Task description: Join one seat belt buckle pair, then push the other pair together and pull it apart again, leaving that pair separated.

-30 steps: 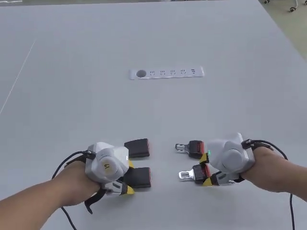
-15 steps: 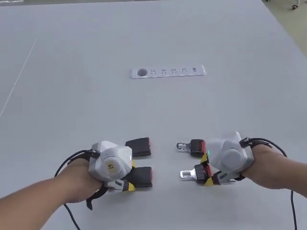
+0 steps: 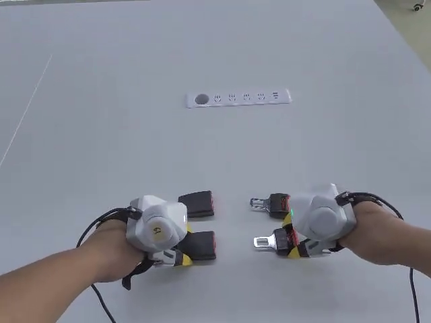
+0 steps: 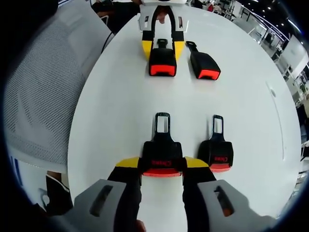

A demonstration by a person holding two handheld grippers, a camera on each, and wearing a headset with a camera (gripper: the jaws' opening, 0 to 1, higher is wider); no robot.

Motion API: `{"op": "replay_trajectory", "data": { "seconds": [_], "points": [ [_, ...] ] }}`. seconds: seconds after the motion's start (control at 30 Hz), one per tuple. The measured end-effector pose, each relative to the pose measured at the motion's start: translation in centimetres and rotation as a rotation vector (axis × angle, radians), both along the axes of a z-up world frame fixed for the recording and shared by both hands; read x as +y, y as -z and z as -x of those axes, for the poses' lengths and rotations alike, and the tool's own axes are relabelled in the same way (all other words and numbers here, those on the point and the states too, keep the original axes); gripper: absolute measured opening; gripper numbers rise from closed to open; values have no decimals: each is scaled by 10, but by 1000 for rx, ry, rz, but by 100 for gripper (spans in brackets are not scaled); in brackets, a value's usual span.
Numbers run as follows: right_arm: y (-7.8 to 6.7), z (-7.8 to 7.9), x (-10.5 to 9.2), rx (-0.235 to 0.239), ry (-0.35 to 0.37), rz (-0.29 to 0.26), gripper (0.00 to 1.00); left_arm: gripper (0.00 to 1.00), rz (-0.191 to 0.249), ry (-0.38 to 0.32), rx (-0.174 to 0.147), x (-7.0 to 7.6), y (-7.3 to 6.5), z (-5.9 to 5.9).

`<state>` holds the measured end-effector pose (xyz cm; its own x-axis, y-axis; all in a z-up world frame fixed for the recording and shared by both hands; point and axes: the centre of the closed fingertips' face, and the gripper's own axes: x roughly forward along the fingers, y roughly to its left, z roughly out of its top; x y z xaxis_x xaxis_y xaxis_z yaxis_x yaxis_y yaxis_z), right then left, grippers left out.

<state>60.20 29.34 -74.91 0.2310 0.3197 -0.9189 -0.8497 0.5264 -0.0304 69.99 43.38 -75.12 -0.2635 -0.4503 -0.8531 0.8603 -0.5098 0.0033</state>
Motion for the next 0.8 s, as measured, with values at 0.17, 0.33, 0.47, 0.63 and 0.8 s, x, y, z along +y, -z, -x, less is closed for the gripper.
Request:
{"op": "replay_trajectory", "data": {
  "seconds": [0.17, 0.33, 0.47, 0.63, 0.8],
  "points": [
    [-1, -1, 0, -1, 14, -2, 31, 32, -2, 0, 2, 0, 0, -1],
    [-1, -2, 0, -1, 11, 9, 30, 32, -8, 6, 3, -1, 0, -1],
    [-1, -2, -1, 0, 17, 13, 30, 32, -14, 5, 0, -1, 0, -2],
    [-1, -3, 0, 1, 35, 10, 30, 32, -20, 2, -3, -1, 0, -2],
    [-2, -5, 8, -5, 48, -5, 30, 32, -26, -1, -7, -1, -1, -1]
  ]
}}
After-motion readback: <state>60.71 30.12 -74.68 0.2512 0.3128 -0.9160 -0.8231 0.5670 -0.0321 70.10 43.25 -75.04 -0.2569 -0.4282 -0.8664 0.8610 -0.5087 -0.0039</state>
